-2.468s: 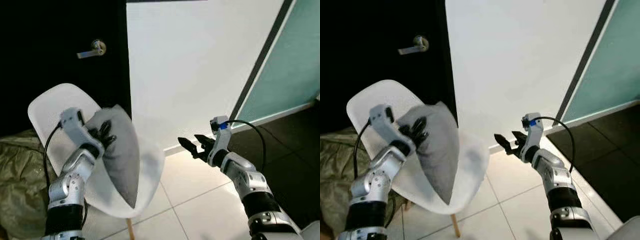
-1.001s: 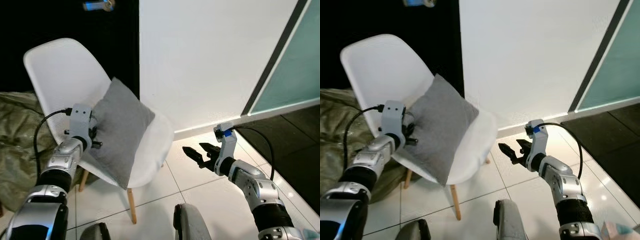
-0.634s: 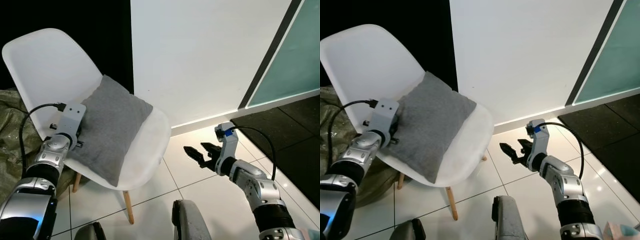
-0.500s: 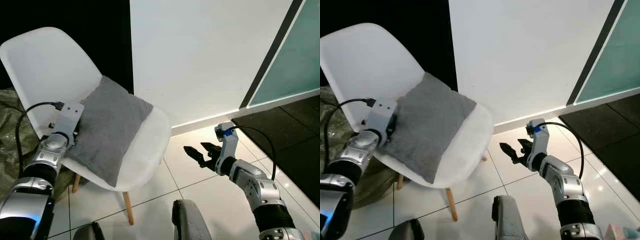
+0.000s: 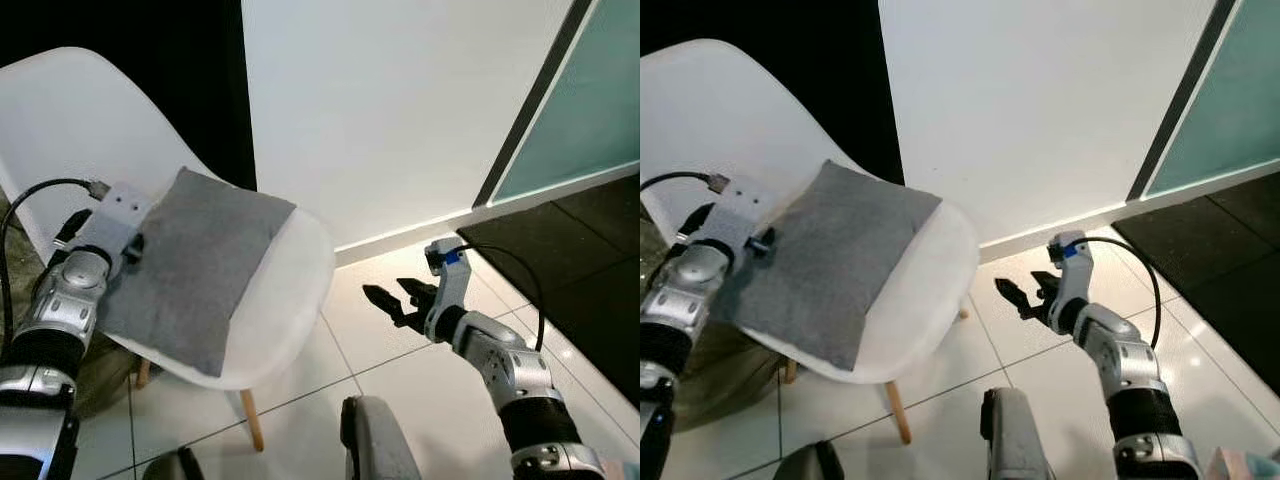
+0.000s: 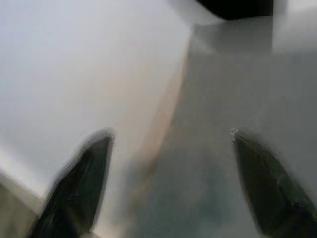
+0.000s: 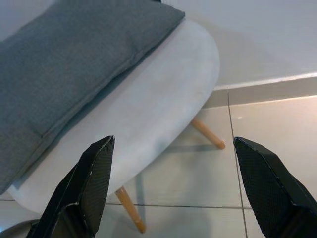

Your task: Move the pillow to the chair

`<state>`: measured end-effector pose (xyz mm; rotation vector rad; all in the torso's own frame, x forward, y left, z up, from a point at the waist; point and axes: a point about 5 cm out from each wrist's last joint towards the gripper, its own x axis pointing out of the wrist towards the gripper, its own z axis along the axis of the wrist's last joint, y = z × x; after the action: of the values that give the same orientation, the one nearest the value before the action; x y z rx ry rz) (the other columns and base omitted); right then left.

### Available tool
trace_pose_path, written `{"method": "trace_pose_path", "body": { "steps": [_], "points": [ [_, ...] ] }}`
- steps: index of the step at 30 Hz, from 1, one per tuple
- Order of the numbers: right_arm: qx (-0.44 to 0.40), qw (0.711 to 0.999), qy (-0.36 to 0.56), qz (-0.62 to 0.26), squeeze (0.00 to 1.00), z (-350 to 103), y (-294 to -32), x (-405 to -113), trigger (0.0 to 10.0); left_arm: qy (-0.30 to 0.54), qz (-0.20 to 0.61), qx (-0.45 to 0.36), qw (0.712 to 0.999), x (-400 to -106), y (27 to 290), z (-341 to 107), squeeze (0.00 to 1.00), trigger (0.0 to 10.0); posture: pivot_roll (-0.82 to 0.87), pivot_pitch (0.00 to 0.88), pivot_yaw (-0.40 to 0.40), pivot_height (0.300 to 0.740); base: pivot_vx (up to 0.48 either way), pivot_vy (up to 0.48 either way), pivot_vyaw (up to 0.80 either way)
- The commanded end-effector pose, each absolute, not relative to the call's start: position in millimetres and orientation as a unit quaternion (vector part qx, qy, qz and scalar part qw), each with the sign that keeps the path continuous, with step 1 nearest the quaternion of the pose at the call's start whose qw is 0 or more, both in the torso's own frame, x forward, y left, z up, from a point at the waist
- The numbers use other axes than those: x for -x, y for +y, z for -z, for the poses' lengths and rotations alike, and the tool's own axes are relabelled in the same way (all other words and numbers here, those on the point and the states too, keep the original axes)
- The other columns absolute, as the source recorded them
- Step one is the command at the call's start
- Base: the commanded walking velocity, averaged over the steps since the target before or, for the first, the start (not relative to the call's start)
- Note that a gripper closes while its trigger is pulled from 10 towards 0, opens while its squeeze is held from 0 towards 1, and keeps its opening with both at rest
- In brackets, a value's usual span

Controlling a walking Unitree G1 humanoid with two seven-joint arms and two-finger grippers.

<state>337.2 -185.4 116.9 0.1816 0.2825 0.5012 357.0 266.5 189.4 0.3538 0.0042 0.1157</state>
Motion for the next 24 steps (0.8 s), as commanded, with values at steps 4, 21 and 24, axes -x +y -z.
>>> {"method": "trace_pose_path", "body": {
  "steps": [4,21,24],
  "points": [
    [-0.099,0.960,0.119,-0.232,0.00,-118.7,-173.4,-347.0,10.0,-0.075,0.071,0.071,0.992,-327.7,191.8,-182.3,0.00,10.0,-0.18,0.023,-0.034,0.470,0.000,0.000,0.00],
    [-0.147,0.950,0.101,-0.255,0.00,-123.6,-163.9,-354.9,10.0,-0.038,0.081,0.104,0.991,-292.7,151.7,-157.0,0.00,10.0,-0.17,0.007,-0.063,0.504,0.000,0.000,0.00],
    [-0.145,0.951,0.099,-0.253,0.00,-123.8,-165.1,-355.6,10.0,-0.034,0.079,0.107,0.991,-290.9,150.8,-156.4,0.00,10.0,-0.18,0.003,-0.062,0.509,0.000,0.000,0.00]
  ]
}}
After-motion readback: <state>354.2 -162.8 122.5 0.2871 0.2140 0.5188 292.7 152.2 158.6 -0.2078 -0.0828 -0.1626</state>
